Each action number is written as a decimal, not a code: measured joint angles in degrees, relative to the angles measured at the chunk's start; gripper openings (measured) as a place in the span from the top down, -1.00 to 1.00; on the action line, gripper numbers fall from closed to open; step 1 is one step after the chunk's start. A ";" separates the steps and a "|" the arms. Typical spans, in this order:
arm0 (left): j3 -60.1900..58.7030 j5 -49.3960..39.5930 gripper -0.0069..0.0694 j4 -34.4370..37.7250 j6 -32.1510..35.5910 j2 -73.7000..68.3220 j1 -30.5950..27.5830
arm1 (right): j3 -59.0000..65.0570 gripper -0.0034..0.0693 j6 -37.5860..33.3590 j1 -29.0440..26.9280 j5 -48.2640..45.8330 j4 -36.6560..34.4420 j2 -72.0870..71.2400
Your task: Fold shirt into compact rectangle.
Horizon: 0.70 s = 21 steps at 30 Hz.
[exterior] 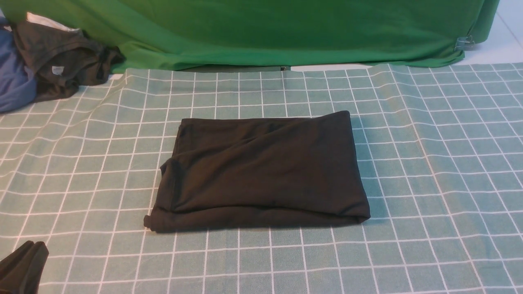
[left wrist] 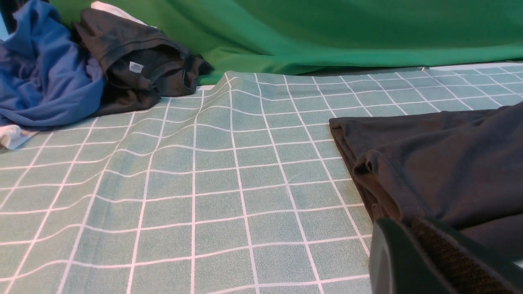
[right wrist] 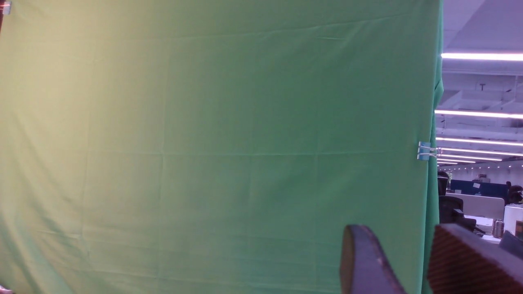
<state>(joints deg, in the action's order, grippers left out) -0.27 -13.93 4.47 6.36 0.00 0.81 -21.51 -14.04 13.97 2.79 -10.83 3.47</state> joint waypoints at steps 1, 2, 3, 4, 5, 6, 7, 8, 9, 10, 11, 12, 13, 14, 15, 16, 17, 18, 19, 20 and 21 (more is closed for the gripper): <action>0.00 0.00 0.78 -0.04 0.00 0.00 0.00 | 0.00 0.26 0.00 0.00 0.00 0.00 0.00; 0.00 0.00 0.78 -0.05 0.00 0.00 0.00 | 0.00 0.26 0.00 0.00 0.00 0.00 0.00; 0.00 0.00 0.78 -0.05 0.00 0.00 0.00 | 0.00 0.26 0.00 0.00 0.00 0.00 0.00; 0.00 0.00 0.78 -0.10 0.00 0.00 0.00 | 0.00 0.26 0.00 0.00 0.00 0.00 0.00; 0.00 0.00 0.78 -0.10 0.00 0.00 0.00 | 0.00 0.26 0.00 0.00 0.00 0.00 0.00; 0.00 0.00 0.78 -0.12 0.00 0.00 0.00 | 0.00 0.26 0.00 0.00 0.00 0.00 0.00; 0.00 0.00 0.78 -0.12 0.00 0.00 0.00 | 0.00 0.26 0.00 0.00 0.00 0.00 0.00; 0.00 0.00 0.78 -0.12 0.00 0.00 0.00 | 0.00 0.26 0.00 0.00 0.00 0.00 0.00; 0.00 0.00 0.78 -0.12 0.00 0.00 0.00 | 0.00 0.26 0.00 0.00 0.00 0.00 0.00; 0.00 0.00 0.78 -0.12 0.00 0.00 0.00 | 0.00 0.26 0.00 0.00 0.00 0.00 0.00; 0.00 0.00 0.78 -0.12 0.00 0.00 0.00 | 0.00 0.26 0.00 0.00 0.00 0.00 0.00; 0.00 0.00 0.78 -0.12 0.00 0.00 0.00 | 0.00 0.26 -0.06 0.00 0.00 0.00 0.00; 0.00 0.00 0.78 -0.12 0.00 0.00 0.00 | 0.00 0.26 -0.52 0.00 0.00 0.07 0.00; 0.00 0.00 0.78 -0.12 0.00 0.00 0.00 | 0.00 0.26 -0.66 0.00 0.00 0.07 0.00; 0.00 0.00 0.78 -0.12 0.00 0.00 0.00 | 0.00 0.26 -1.49 -0.15 -0.59 0.22 -0.15; 0.00 0.00 0.78 -0.12 0.00 0.00 0.00 | 0.28 0.26 -2.17 -0.64 -1.36 0.30 -0.42; 0.00 0.00 0.78 -0.12 0.00 0.00 0.00 | 0.37 0.26 -2.62 -0.99 -1.51 0.30 -0.49; 0.00 0.00 0.78 -0.17 0.00 0.00 0.00 | 1.65 0.26 -4.37 -3.16 -2.03 0.37 -0.91; 0.00 0.00 0.78 -0.17 0.00 0.00 0.00 | 2.57 0.26 -4.88 -4.11 -2.16 0.37 -1.04; 0.00 0.00 0.78 -0.17 0.00 0.00 0.00 | 3.10 0.26 -5.25 -5.07 -2.16 0.37 -1.04; 0.00 0.00 0.78 -0.17 0.00 0.00 0.00 | 5.42 0.26 -6.42 -7.25 -2.40 0.42 -1.17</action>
<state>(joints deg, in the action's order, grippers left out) -0.27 -13.93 4.30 6.36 0.00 0.81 -16.08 -20.46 6.72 0.40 -10.41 2.30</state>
